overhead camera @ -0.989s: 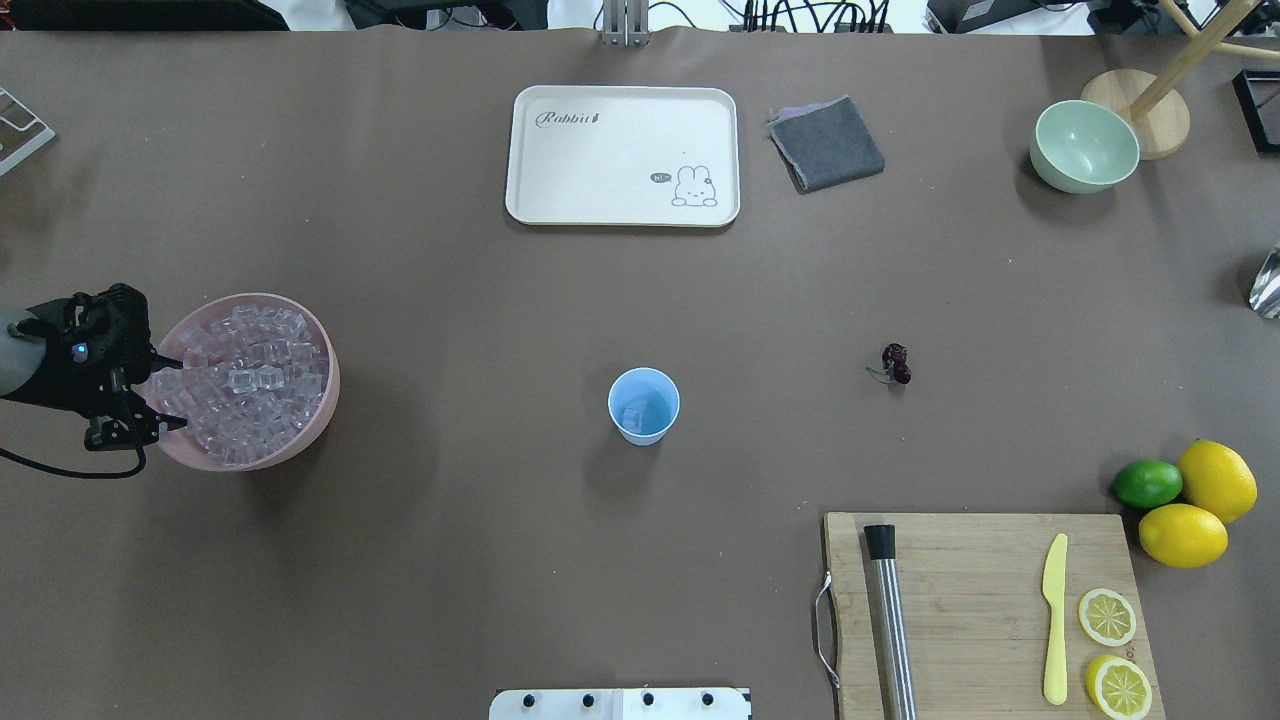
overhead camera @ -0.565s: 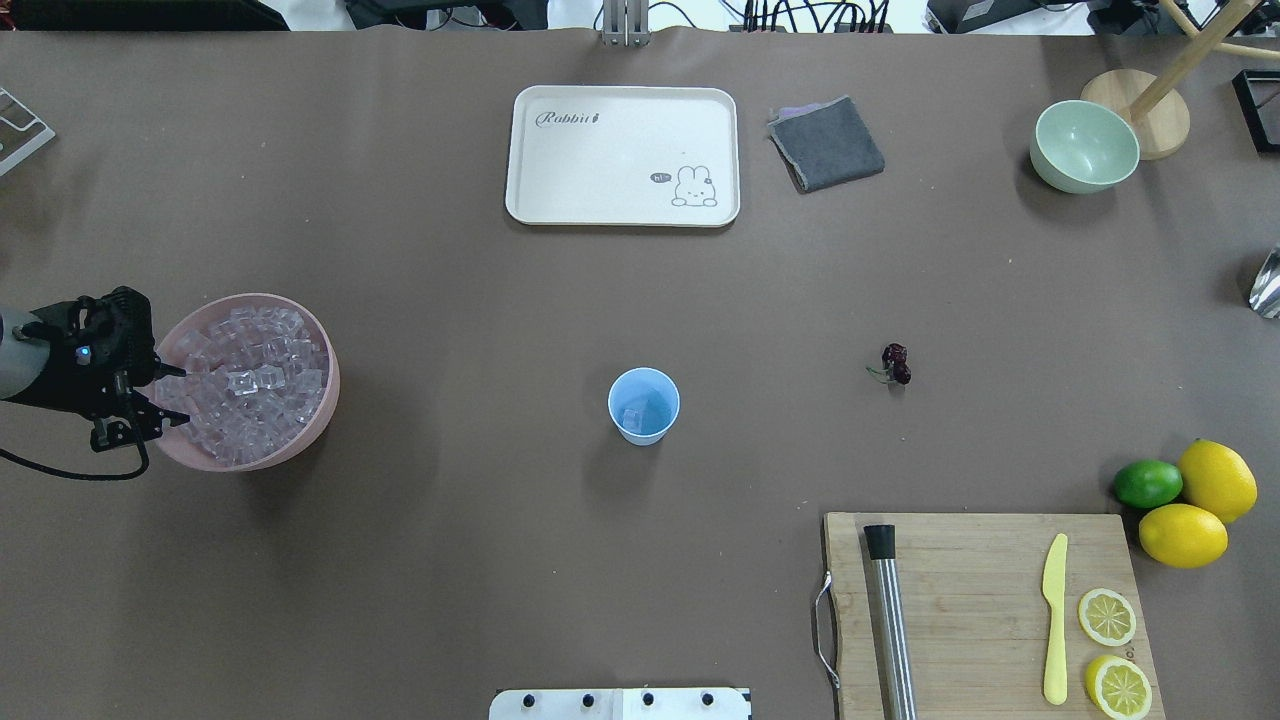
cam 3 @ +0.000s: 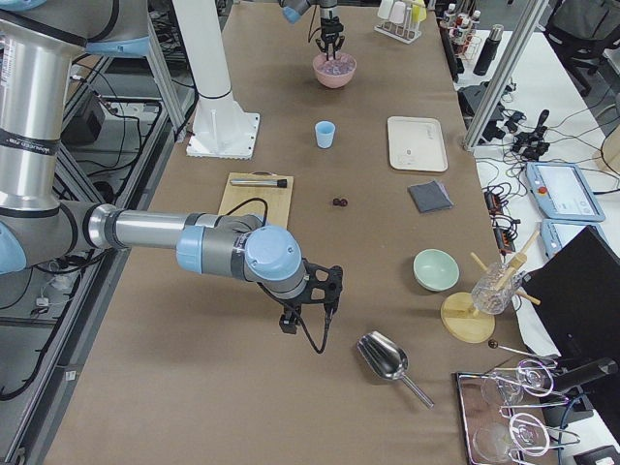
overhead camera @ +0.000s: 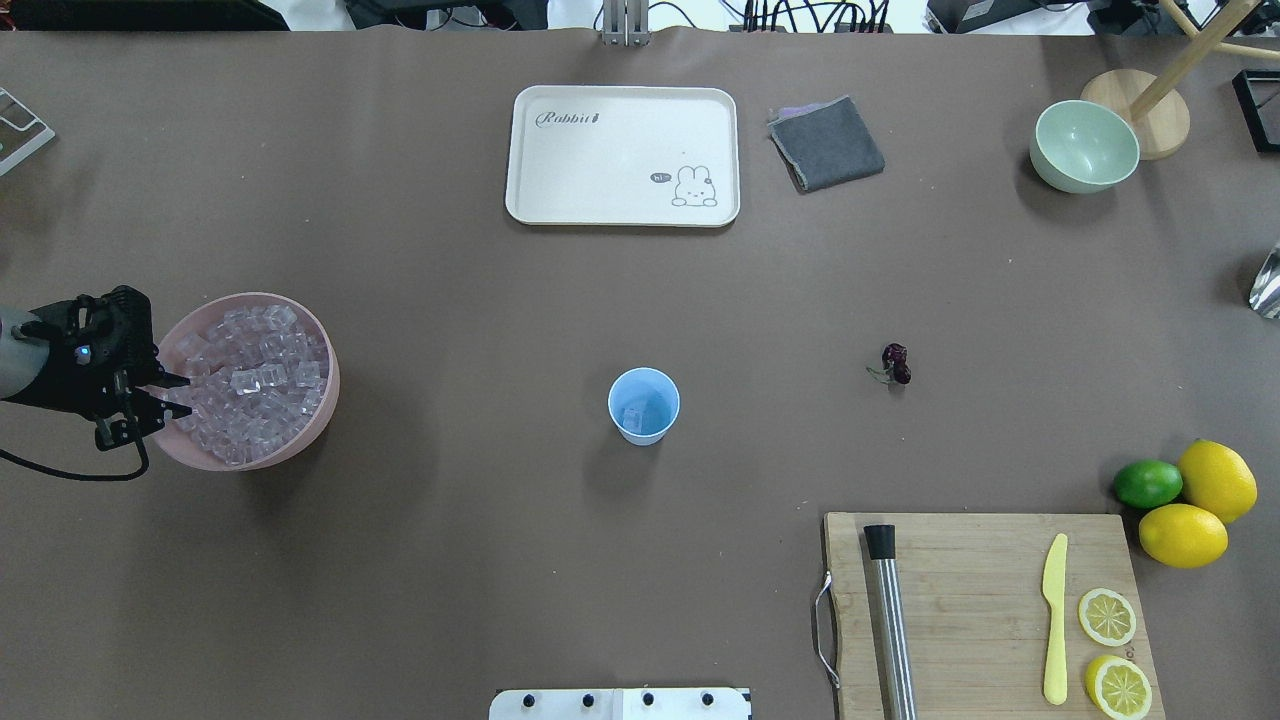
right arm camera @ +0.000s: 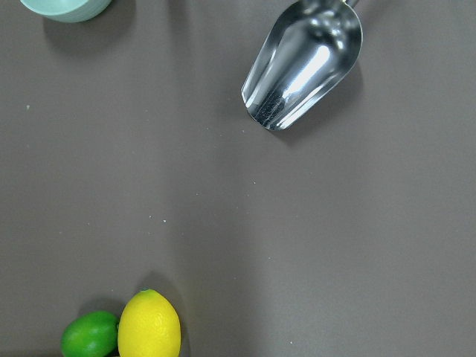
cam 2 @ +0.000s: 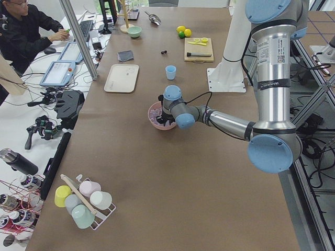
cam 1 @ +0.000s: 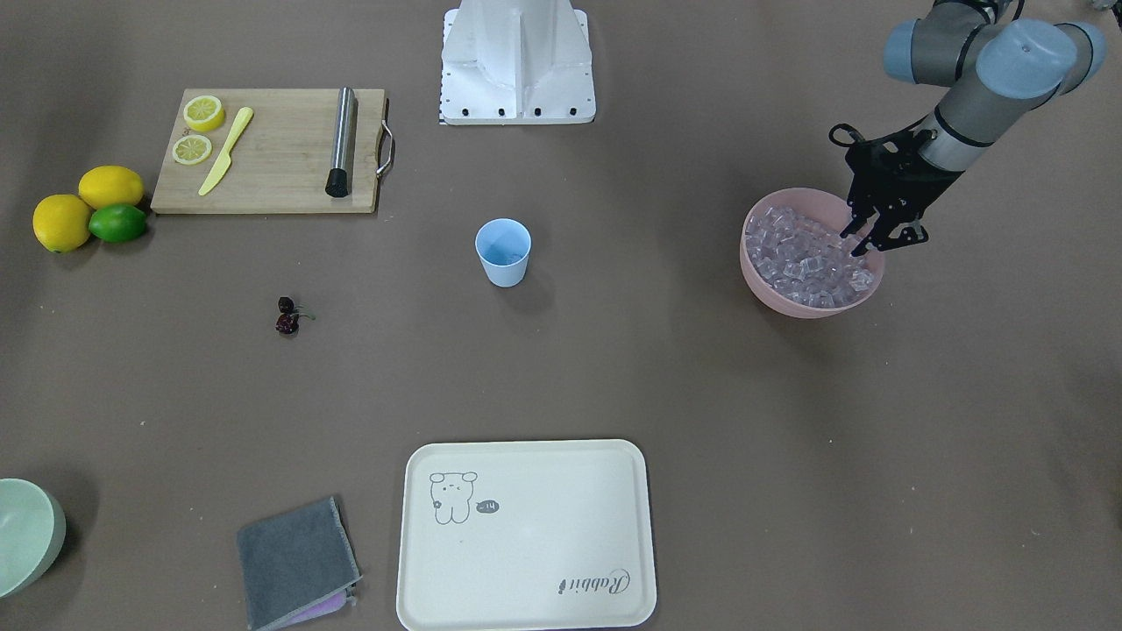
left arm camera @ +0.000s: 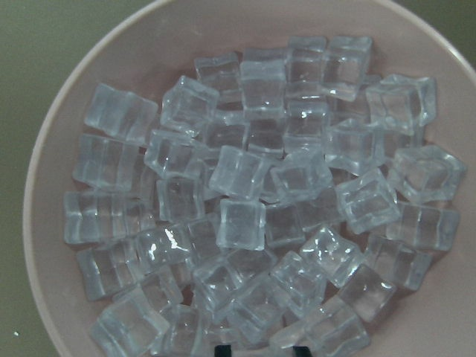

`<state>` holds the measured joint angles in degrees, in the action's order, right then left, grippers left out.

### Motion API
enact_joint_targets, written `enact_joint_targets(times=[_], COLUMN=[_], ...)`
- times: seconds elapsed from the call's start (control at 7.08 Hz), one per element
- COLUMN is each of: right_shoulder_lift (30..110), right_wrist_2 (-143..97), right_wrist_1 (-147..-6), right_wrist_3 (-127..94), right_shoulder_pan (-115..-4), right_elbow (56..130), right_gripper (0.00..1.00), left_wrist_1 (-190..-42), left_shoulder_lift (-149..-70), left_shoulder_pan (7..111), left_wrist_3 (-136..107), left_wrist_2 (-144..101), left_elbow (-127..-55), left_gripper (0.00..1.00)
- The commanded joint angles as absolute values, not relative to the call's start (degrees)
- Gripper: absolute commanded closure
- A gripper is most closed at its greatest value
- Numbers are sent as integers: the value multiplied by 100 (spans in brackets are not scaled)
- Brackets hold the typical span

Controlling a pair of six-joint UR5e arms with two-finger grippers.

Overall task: Put ice and cherries in cup
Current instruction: 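Lower the left gripper into the bowl and grasp another ice cube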

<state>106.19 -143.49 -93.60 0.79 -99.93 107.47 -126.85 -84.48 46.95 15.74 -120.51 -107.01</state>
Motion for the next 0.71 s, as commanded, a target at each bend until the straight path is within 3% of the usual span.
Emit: enact_joint_targets(times=[0.0, 0.28, 0.56], right_shoulder_lift=[10626, 10748, 10767], right_wrist_2=[-14361, -14361, -14388], right_wrist_1=[-9360, -9360, -9360], right_wrist_3=[79, 79, 88], right_shoulder_pan=[-9993, -10002, -10002], right_elbow=[10784, 10906, 10916], right_gripper=[0, 0, 0], left_wrist_1=[-12665, -12674, -12665], left_shoulder_lift=[-8420, -8375, -9321], left_shoulder_pan=[4772, 4974, 4608], left_wrist_3=[1573, 859, -899], left_wrist_2=[-12285, -12559, -12551], left_elbow=[-10863, -11143, -11189], left_gripper=[100, 100, 100])
